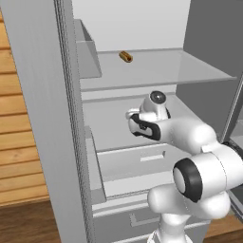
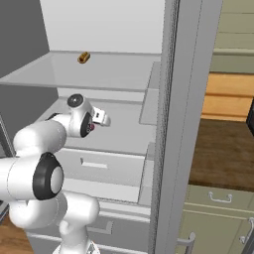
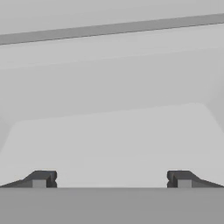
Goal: Take the strawberry from the fridge and place it on top of the pancake, located on the dining counter.
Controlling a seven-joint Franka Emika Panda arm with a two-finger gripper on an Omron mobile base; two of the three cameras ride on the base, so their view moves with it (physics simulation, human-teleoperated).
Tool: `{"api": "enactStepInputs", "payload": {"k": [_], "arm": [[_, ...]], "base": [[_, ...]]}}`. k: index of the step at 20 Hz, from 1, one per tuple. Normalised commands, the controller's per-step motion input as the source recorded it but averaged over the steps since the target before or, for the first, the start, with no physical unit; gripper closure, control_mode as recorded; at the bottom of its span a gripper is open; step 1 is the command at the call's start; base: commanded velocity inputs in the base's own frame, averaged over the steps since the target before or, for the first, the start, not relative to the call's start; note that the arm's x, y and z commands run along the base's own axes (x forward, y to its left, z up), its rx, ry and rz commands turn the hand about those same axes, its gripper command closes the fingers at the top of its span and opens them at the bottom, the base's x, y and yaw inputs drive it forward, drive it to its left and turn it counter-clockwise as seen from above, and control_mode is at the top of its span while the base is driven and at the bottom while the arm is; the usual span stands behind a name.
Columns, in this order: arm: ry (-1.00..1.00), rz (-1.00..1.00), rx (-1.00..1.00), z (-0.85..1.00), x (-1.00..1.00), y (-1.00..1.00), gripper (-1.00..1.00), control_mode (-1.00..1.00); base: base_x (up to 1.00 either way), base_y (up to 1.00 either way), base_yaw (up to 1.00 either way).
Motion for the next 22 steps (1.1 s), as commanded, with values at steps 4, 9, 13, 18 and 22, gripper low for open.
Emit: {"api": "enactStepInputs", "payload": {"k": [4,9,13,18,22], "arm": [[0.0,0.0,0.0,-0.19,0.33,0.06,-1.0,-1.0],[0.1,0.0,0.0,-0.16,0.0,0.0,-1.0,-1.0],[0.02,0.0,0.0,-0.09,-0.07,0.0,-1.0,-1.0],[-0.1,0.0,0.0,-0.08,-0.27,0.0,-1.0,-1.0],[-0.26,0.0,0.0,-0.25,-0.06,0.0,-1.0,-1.0]], "base": [[0.0,0.0,0.0],[0.0,0.0,0.0],[0.0,0.0,0.0],[0.0,0.0,0.0],[0.0,0.0,0.0]]}}
